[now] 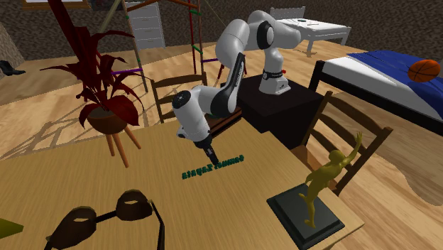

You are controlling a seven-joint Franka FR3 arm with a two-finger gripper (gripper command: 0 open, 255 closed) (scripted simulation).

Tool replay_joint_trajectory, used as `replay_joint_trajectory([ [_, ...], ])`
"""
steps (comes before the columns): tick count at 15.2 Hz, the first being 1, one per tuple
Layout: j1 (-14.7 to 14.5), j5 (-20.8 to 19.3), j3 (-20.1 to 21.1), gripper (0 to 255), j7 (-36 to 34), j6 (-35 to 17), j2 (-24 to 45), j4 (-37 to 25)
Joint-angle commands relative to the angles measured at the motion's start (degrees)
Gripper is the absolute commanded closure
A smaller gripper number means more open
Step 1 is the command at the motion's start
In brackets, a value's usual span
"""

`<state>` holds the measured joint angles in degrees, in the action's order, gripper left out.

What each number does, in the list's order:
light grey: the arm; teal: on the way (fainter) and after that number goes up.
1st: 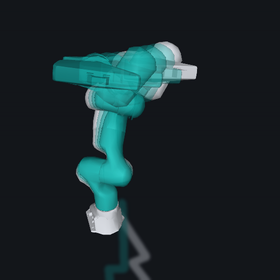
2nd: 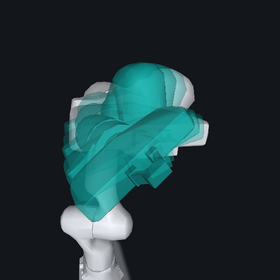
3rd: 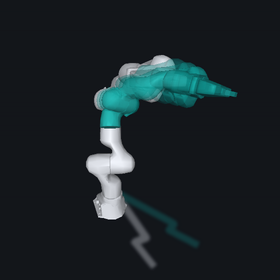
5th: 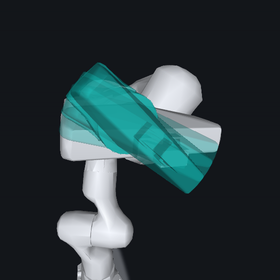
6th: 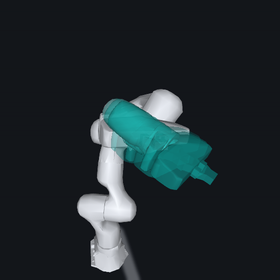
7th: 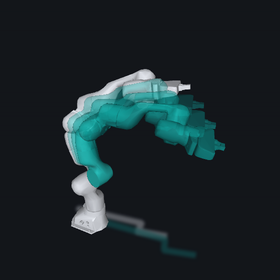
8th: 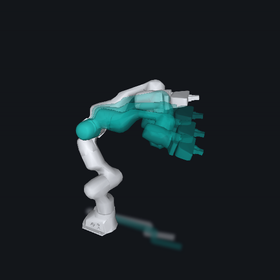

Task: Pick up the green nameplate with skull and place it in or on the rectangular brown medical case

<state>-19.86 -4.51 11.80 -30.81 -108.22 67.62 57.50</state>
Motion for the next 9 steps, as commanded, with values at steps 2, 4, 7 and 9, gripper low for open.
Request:
replay_joint_trajectory([
  [2, 0.0, 0.0, 0.0, 0, 0.0, 0.0, 0.0, 0.0],
  [4, 0.0, 0.0, 0.0, 255, 0.0, 0.0, 0.0, 0.0],
  [7, 0.0, 0.0, 0.0, 255, 0.0, -0.01, 0.0, 0.01],
  [9, 0.0, 0.0, 0.0, 255, 0.0, -0.02, -0.01, 0.03],
])
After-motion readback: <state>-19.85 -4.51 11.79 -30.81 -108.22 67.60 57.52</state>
